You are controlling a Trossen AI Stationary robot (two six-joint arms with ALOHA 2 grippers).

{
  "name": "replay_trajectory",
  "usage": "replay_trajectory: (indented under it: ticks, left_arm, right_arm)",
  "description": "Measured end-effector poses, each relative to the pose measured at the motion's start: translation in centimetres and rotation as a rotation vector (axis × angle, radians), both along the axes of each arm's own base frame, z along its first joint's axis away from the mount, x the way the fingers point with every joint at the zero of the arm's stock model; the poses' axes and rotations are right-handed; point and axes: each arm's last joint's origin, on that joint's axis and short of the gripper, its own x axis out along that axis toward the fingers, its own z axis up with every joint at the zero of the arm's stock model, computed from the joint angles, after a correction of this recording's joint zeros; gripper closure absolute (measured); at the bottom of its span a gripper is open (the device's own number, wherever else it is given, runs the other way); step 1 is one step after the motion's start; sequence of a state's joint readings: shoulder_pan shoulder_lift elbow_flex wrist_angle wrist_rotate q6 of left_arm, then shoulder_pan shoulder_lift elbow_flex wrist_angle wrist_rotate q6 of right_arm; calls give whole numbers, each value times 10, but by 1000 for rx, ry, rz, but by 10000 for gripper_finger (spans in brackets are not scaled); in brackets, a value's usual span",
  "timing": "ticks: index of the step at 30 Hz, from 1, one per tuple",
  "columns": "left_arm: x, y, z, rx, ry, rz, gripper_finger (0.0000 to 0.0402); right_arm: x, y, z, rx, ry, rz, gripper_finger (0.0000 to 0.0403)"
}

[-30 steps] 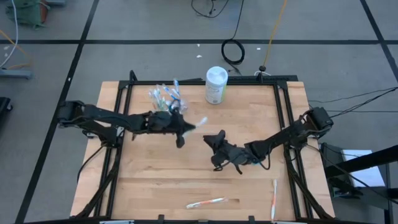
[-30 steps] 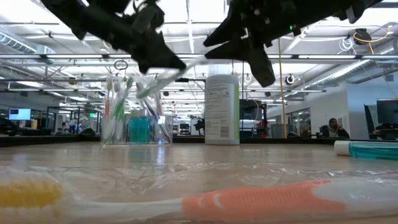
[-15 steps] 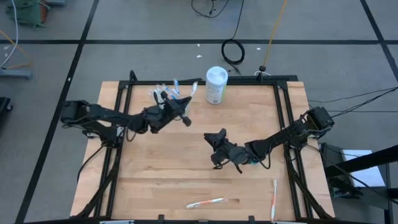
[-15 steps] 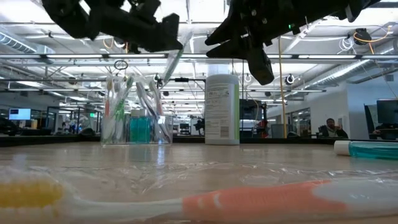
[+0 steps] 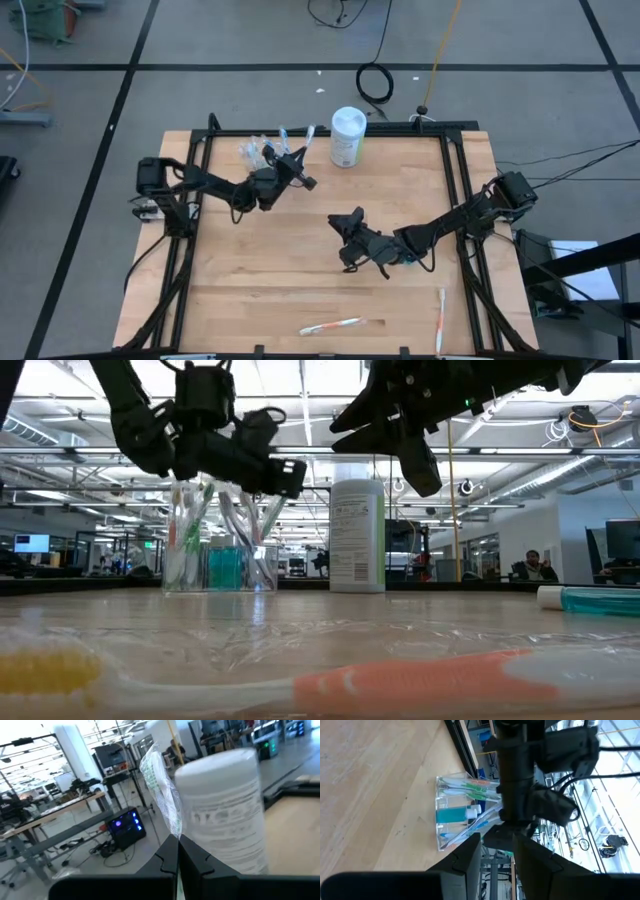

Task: Pick & Place toothbrushing station
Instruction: Put the green toothbrush into the right of the transparent organizer

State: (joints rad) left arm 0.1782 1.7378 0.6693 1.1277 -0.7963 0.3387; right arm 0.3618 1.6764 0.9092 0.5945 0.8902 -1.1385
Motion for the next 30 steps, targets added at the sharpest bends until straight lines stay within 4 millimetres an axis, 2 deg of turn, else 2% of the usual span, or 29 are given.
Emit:
replay_trajectory:
  ticks: [4,12,15,22,26,30]
  left_arm:
    - [-1,10,-7,-9,17,73,400]
    - [-7,32,-7,-42,-35,139,400]
    - [-9,36,-13,-90,-20,134,400]
    - [-7,33,-19,-125,15,71,400]
    - [-4,26,-19,-116,31,50,397]
    - [-5,22,-24,-98,126,77,399]
  right_arm:
    - [0,0,0,0,0,0,293]
    - [0,0,0,1,0,1,293]
    - [0,0,0,10,-5,-1,293]
    - [-1,-5,3,147,-79,-27,293]
    - [-4,-10,6,294,-51,60,293]
    - [-10,-19,15,456,-69,82,293]
